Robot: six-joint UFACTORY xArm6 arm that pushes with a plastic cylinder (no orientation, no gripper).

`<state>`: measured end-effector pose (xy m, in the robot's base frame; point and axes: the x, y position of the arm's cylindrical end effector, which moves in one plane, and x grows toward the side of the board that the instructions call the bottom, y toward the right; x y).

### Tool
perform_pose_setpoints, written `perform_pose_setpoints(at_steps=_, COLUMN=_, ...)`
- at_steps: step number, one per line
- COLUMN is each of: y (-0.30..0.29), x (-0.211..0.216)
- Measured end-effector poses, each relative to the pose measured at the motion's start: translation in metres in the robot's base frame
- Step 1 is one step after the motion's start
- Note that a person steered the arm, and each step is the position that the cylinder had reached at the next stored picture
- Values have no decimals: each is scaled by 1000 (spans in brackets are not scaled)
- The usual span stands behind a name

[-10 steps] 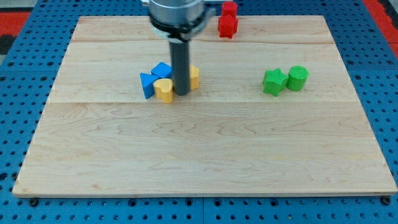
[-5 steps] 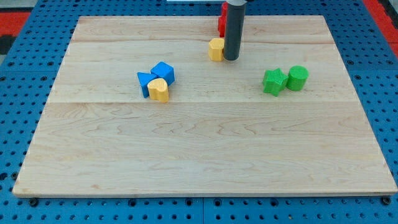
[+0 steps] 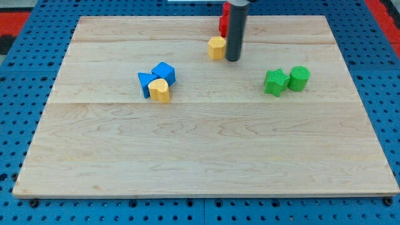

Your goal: Move the red star to the top of the green star

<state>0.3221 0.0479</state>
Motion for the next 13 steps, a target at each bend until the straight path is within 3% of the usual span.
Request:
perform_pose_setpoints(at_steps=3, y=39, x=-48)
perform_pose_setpoints(at_steps=4, y=-33, x=-56)
perform_pose_setpoints(at_steps=5, y=-70, x=-46)
perform_pose_setpoints(at_steps=6, y=-70, x=16)
perform_pose_setpoints(at_steps=7, y=-72, x=-5)
perform_pose_setpoints(at_steps=8, y=-74, x=-73)
perform_pose_setpoints(at_steps=9, y=-52, x=-113)
perform_pose_setpoints(at_steps=10, y=16, x=-90)
perform_pose_setpoints(at_steps=11, y=95, x=-6)
perform_pose_setpoints(at_steps=13, y=75, x=-112)
